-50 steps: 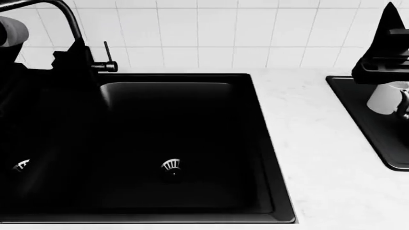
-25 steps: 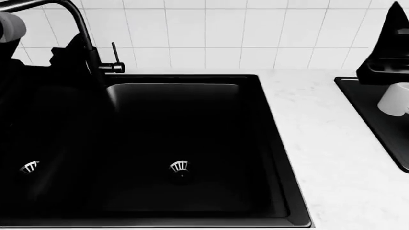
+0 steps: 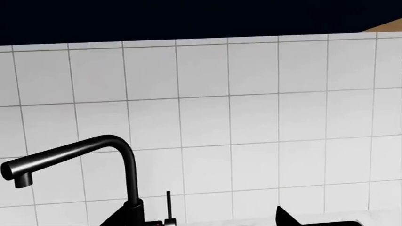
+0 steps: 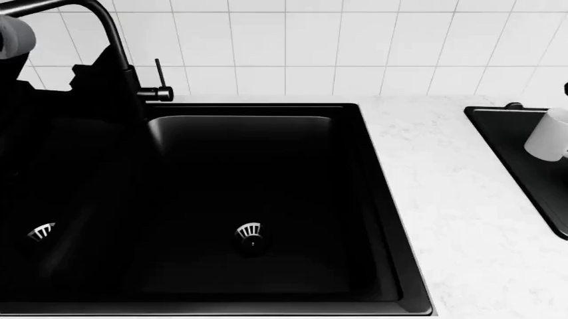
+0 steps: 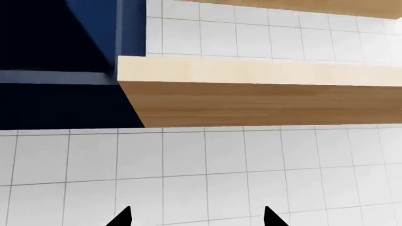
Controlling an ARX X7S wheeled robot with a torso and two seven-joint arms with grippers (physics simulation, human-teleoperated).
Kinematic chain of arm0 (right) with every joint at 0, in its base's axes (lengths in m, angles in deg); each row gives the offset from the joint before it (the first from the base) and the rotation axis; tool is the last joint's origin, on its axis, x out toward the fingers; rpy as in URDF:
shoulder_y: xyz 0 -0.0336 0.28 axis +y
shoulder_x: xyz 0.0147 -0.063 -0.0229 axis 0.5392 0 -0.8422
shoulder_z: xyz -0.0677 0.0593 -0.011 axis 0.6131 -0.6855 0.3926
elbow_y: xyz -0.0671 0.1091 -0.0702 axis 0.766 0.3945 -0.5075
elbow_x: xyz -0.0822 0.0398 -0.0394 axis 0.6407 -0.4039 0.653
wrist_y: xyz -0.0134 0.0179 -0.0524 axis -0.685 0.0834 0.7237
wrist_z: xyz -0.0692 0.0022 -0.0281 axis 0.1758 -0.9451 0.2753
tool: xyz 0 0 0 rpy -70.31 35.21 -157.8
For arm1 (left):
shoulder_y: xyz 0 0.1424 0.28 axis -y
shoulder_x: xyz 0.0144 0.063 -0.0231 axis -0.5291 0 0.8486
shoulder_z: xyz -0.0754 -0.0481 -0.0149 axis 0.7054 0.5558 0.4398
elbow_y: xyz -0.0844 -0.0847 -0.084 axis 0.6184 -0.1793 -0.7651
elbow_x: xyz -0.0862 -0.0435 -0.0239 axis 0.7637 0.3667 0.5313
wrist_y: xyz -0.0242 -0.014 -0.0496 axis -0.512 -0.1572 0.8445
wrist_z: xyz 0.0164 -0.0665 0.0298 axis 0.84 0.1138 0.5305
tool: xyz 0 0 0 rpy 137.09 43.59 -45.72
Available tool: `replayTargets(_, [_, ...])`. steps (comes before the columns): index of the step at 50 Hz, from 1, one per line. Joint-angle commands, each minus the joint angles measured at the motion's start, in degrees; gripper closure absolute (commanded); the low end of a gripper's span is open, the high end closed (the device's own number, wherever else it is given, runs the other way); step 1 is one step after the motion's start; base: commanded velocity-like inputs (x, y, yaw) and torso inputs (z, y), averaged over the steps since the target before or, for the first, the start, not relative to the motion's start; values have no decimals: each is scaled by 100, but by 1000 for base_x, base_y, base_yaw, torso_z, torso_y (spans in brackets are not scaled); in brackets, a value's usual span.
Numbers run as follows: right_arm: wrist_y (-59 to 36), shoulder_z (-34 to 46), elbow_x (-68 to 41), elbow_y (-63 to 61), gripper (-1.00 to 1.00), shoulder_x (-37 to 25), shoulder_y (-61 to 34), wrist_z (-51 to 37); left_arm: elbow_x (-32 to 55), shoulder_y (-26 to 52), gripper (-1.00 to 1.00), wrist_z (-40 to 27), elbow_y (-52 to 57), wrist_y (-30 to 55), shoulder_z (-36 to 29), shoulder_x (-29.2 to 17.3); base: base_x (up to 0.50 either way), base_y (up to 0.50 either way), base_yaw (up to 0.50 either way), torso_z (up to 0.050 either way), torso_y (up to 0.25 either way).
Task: Pick the kettle from the counter and place it on the tray. Then pick the mug from the cabinet and place it on the tray. Then close the cabinet doors.
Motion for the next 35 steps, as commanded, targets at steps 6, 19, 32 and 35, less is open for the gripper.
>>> replayTargets(6, [-201,-774,-525,148,-100,-229,-587,468,-25,-17,-100,31,11,3,31,-2,0,0,0,0,0])
replayTargets(19, [-512,-1240,-841,566,-100,-228,-965,868,-21,25,-100,34,17,92,61,38,0,0,0,0,0])
replayTargets(32, [-2162,-1760,-1084,961,-100,501,-2162,1216,-106,-92,-100,50,14,34,29,41,0,0,0,0,0])
replayTargets(35, [-2882,-1655,-1073,1113,-100,941,-2914,1236,-110,-94,-100,54,6,44,32,47,0,0,0,0,0])
